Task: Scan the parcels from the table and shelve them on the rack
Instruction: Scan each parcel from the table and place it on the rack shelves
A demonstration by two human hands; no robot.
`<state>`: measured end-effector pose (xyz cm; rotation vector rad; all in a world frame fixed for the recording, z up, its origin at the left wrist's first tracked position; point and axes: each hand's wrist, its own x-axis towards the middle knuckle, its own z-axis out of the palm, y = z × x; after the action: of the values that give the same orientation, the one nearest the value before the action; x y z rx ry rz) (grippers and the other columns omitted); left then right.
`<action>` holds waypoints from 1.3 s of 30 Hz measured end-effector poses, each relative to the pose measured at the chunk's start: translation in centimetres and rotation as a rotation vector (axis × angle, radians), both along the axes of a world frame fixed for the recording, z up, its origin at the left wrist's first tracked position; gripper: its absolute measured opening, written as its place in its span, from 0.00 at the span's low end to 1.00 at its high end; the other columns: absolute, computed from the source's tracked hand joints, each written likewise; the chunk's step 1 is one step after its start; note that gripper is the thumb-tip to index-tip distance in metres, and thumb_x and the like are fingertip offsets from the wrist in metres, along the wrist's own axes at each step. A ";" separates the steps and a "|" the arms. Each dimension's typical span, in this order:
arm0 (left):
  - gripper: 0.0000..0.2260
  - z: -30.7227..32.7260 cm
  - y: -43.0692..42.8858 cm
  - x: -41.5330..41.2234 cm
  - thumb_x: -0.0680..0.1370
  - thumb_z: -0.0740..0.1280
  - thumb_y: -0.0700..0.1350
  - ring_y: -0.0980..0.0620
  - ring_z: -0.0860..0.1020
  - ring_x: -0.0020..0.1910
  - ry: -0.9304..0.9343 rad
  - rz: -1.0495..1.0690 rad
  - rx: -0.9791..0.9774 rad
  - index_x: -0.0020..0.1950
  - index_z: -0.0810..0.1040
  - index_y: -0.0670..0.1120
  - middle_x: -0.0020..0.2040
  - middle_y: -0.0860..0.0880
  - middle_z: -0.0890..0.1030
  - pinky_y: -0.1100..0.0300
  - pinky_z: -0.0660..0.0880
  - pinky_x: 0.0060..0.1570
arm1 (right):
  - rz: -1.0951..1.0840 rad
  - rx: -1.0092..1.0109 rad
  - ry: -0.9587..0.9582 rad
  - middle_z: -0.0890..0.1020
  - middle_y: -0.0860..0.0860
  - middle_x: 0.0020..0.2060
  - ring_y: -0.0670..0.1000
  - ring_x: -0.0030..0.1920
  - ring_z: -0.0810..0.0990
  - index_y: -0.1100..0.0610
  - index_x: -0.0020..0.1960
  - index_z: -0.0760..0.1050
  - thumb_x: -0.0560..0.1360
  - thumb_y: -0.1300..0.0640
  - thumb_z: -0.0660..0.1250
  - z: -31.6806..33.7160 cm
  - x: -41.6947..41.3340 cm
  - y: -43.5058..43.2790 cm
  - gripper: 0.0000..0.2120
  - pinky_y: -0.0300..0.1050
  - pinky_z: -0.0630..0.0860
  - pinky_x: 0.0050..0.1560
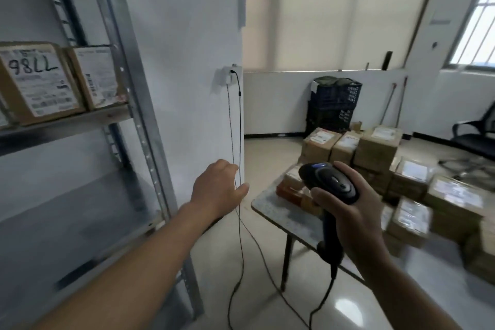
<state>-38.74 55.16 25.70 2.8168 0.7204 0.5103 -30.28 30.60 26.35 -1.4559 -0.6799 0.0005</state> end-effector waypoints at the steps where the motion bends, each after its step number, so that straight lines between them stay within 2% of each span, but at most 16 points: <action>1: 0.25 -0.4 -0.5 1.6 0.80 0.63 0.58 0.49 0.70 0.69 0.005 -0.026 -0.003 0.73 0.71 0.45 0.71 0.48 0.72 0.54 0.71 0.64 | -0.043 -0.009 0.015 0.84 0.40 0.49 0.47 0.51 0.83 0.38 0.57 0.75 0.62 0.51 0.82 -0.3 1.0 -0.8 0.28 0.41 0.83 0.45; 3: 0.25 -1.0 -1.1 4.0 0.80 0.64 0.58 0.48 0.73 0.67 0.004 -0.063 -0.012 0.72 0.73 0.44 0.69 0.47 0.74 0.53 0.73 0.63 | -0.113 -0.039 0.021 0.83 0.45 0.54 0.50 0.54 0.84 0.38 0.60 0.76 0.60 0.43 0.79 -0.8 2.4 -1.7 0.30 0.53 0.83 0.52; 5: 0.24 -1.8 -1.5 6.7 0.80 0.65 0.57 0.47 0.75 0.63 0.001 -0.103 -0.028 0.70 0.75 0.43 0.66 0.46 0.77 0.54 0.74 0.60 | -0.178 -0.040 0.038 0.83 0.48 0.56 0.57 0.54 0.84 0.43 0.65 0.76 0.58 0.40 0.79 -1.3 4.3 -2.7 0.37 0.64 0.82 0.54; 10: 0.20 -4.2 -0.8 13.7 0.78 0.67 0.56 0.46 0.79 0.54 0.005 -0.189 -0.095 0.62 0.79 0.43 0.59 0.44 0.80 0.51 0.79 0.53 | -0.335 -0.053 0.054 0.84 0.48 0.54 0.59 0.52 0.85 0.50 0.67 0.77 0.56 0.42 0.78 -2.1 8.8 -3.0 0.40 0.63 0.83 0.54; 14: 0.21 -5.8 1.1 19.1 0.79 0.67 0.56 0.46 0.78 0.54 0.043 -0.228 -0.122 0.64 0.78 0.43 0.59 0.44 0.80 0.51 0.79 0.53 | -0.398 -0.075 0.101 0.85 0.48 0.53 0.58 0.51 0.85 0.47 0.65 0.78 0.57 0.42 0.79 -2.9 12.8 -1.3 0.37 0.65 0.82 0.53; 18: 0.23 -7.6 4.0 24.6 0.79 0.66 0.57 0.45 0.77 0.56 0.120 -0.261 -0.136 0.66 0.77 0.43 0.61 0.44 0.78 0.52 0.77 0.53 | -0.458 -0.081 0.128 0.84 0.46 0.54 0.54 0.53 0.85 0.49 0.66 0.78 0.56 0.43 0.79 -3.4 16.4 2.0 0.39 0.60 0.82 0.56; 22: 0.24 -9.4 6.2 29.0 0.78 0.66 0.58 0.44 0.77 0.58 0.180 -0.296 -0.158 0.67 0.76 0.44 0.61 0.43 0.78 0.53 0.75 0.53 | -0.481 -0.074 0.169 0.85 0.47 0.55 0.57 0.53 0.85 0.47 0.66 0.78 0.56 0.42 0.79 -4.7 19.6 4.4 0.39 0.61 0.82 0.56; 25: 0.23 -11.0 7.1 31.3 0.77 0.66 0.58 0.45 0.78 0.53 0.200 -0.303 -0.172 0.65 0.78 0.45 0.58 0.45 0.79 0.52 0.78 0.50 | -0.485 -0.088 0.201 0.84 0.48 0.56 0.58 0.53 0.86 0.47 0.68 0.76 0.57 0.42 0.79 -5.6 21.4 5.4 0.41 0.61 0.82 0.57; 28: 0.20 -12.4 7.7 33.3 0.77 0.66 0.58 0.46 0.77 0.49 0.228 -0.307 -0.188 0.60 0.79 0.44 0.55 0.45 0.79 0.54 0.77 0.46 | -0.494 -0.098 0.220 0.84 0.50 0.56 0.59 0.53 0.86 0.47 0.68 0.76 0.57 0.42 0.79 -6.6 23.0 6.0 0.40 0.62 0.82 0.56; 32: 0.21 -14.4 8.1 35.8 0.77 0.66 0.59 0.46 0.76 0.49 0.283 -0.305 -0.187 0.61 0.78 0.44 0.56 0.44 0.78 0.54 0.74 0.46 | -0.496 -0.124 0.257 0.84 0.49 0.55 0.57 0.52 0.86 0.47 0.68 0.76 0.57 0.42 0.79 -8.5 25.0 6.6 0.40 0.63 0.83 0.54; 35: 0.24 -16.1 8.0 37.5 0.77 0.66 0.60 0.45 0.77 0.53 0.330 -0.295 -0.200 0.63 0.78 0.44 0.58 0.44 0.78 0.53 0.76 0.49 | -0.484 -0.152 0.287 0.83 0.51 0.57 0.60 0.52 0.85 0.41 0.65 0.77 0.58 0.40 0.80 -10.1 26.8 6.9 0.36 0.64 0.83 0.53; 39: 0.25 -18.1 7.8 39.8 0.77 0.66 0.61 0.45 0.77 0.55 0.382 -0.256 -0.199 0.65 0.76 0.45 0.60 0.44 0.76 0.53 0.76 0.50 | -0.447 -0.189 0.317 0.84 0.48 0.55 0.57 0.52 0.85 0.29 0.59 0.76 0.58 0.39 0.79 -12.3 29.7 7.4 0.30 0.63 0.82 0.53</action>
<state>1.07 62.98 7.59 2.7813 0.4286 -0.1390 -0.55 37.97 14.01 -1.7175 -0.0898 -0.0518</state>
